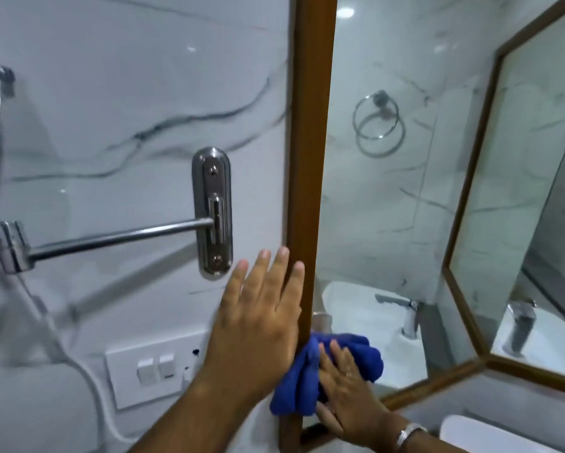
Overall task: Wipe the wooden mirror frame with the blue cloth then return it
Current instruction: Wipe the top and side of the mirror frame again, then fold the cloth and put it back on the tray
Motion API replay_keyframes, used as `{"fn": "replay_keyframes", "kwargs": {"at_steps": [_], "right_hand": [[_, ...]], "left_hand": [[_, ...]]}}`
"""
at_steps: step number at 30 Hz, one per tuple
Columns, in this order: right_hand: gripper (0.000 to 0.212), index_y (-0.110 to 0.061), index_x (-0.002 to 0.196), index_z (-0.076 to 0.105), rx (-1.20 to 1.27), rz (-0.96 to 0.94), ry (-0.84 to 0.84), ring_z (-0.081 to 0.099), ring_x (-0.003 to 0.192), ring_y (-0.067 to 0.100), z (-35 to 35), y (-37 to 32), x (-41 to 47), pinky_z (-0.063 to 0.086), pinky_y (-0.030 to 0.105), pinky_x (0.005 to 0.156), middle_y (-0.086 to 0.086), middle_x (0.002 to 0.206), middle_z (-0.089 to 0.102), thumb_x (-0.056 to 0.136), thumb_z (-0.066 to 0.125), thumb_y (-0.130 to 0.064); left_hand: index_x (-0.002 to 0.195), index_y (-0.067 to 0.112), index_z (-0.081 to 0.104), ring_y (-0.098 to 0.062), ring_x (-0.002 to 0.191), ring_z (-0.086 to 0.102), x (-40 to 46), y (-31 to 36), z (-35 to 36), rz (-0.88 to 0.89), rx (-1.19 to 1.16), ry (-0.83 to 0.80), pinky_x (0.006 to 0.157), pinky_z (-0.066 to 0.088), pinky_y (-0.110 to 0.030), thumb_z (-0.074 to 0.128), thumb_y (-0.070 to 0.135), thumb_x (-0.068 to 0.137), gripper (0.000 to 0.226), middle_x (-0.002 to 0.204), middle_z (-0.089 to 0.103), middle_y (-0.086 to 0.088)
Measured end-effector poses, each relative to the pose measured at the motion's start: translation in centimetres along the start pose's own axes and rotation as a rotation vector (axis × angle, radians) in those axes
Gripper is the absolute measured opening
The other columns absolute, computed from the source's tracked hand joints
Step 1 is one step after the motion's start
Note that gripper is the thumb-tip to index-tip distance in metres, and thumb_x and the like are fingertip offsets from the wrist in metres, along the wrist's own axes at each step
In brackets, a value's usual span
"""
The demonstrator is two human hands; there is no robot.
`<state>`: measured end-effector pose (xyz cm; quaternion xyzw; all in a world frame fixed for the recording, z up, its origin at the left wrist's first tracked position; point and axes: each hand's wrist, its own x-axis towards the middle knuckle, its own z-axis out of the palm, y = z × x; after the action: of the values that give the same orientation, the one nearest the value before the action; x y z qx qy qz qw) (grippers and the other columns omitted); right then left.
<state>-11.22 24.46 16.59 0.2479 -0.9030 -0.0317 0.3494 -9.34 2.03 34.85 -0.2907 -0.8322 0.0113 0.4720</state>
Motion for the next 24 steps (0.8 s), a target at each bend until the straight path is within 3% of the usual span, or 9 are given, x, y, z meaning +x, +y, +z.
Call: {"fn": "replay_keyframes", "kwargs": {"at_steps": [3,5,7,9,11,14,17,21,24], "right_hand": [[0.059,-0.017,0.146,0.028,-0.078,-0.057,-0.099,-0.006,0.149,0.028,1.7,-0.3,-2.7,0.005,0.040,0.119,0.003,0.154,0.026,0.096,0.024,-0.046],[0.053,-0.018,0.145,0.031,-0.019,-0.071,-0.049,-0.004,0.149,0.029,1.7,-0.2,-2.8,0.004,0.040,0.120,0.003,0.155,0.023,0.095,0.034,-0.033],[0.062,-0.018,0.145,0.032,0.069,-0.051,0.031,-0.001,0.149,0.030,1.4,-0.3,-2.6,0.009,0.043,0.119,0.005,0.157,0.019,0.085,0.046,-0.019],[0.070,-0.022,0.149,0.024,0.149,0.046,0.094,0.001,0.148,0.031,1.2,-0.1,-2.9,0.015,0.045,0.117,0.001,0.162,0.005,0.083,0.045,-0.011],[0.064,-0.017,0.147,0.026,0.165,0.230,0.193,0.011,0.146,0.034,1.0,0.0,-3.2,0.020,0.047,0.115,0.001,0.162,0.001,0.087,0.046,-0.012],[0.048,-0.012,0.133,0.045,0.159,0.457,0.295,0.034,0.134,0.036,0.9,0.9,-3.2,0.029,0.047,0.111,0.015,0.150,0.027,0.088,0.054,-0.027],[0.027,-0.018,0.103,0.066,0.186,0.535,0.301,0.046,0.117,0.030,0.4,1.2,-4.2,0.033,0.042,0.099,0.010,0.132,0.043,0.083,0.058,-0.034],[0.018,-0.026,0.090,0.067,0.309,0.431,0.153,0.054,0.102,0.021,-0.5,1.2,-7.0,0.033,0.036,0.088,0.003,0.112,0.061,0.080,0.059,-0.038],[0.014,-0.025,0.090,0.064,0.571,0.277,-0.088,0.056,0.087,0.012,-1.1,0.9,-9.1,0.040,0.031,0.078,-0.007,0.092,0.066,0.083,0.060,-0.037]], "left_hand": [[0.146,0.019,0.050,-0.036,0.145,0.035,-3.7,2.0,3.5,0.051,0.026,-0.104,0.119,0.019,-0.054,0.051,0.049,0.092,0.062,0.158,0.036,-0.018],[0.145,0.023,0.051,-0.034,0.145,0.032,-5.5,3.0,5.8,0.077,0.068,-0.131,0.119,0.016,-0.055,0.056,0.057,0.088,0.067,0.160,0.032,-0.018],[0.145,0.026,0.052,-0.033,0.145,0.031,-6.9,3.5,7.6,0.113,0.118,-0.119,0.119,0.012,-0.056,0.059,0.059,0.087,0.068,0.161,0.029,-0.017],[0.144,0.028,0.054,-0.031,0.144,0.032,-8.0,4.2,9.1,0.157,0.164,-0.075,0.118,0.011,-0.056,0.061,0.054,0.088,0.062,0.159,0.030,-0.013],[0.137,0.028,0.061,-0.029,0.142,0.036,-8.7,4.4,9.7,0.187,0.182,-0.008,0.118,0.012,-0.056,0.062,0.047,0.091,0.049,0.158,0.035,-0.012],[0.112,0.027,0.075,-0.027,0.139,0.041,-8.8,4.8,9.7,0.219,0.192,0.070,0.119,0.013,-0.055,0.065,0.040,0.093,0.024,0.153,0.044,-0.011],[0.097,0.024,0.074,-0.028,0.136,0.044,-9.7,4.9,9.0,0.226,0.153,0.075,0.120,0.014,-0.055,0.062,0.025,0.096,0.012,0.150,0.050,-0.010],[0.090,0.021,0.076,-0.025,0.120,0.058,-13.1,5.9,7.6,0.164,-0.027,-0.053,0.103,0.041,-0.044,0.070,0.015,0.087,0.009,0.115,0.074,-0.004],[0.091,0.018,0.072,-0.022,0.088,0.066,-16.6,6.6,6.5,-0.027,-0.368,-0.455,0.077,0.049,-0.034,0.067,0.013,0.087,0.008,0.092,0.072,0.001]]}}
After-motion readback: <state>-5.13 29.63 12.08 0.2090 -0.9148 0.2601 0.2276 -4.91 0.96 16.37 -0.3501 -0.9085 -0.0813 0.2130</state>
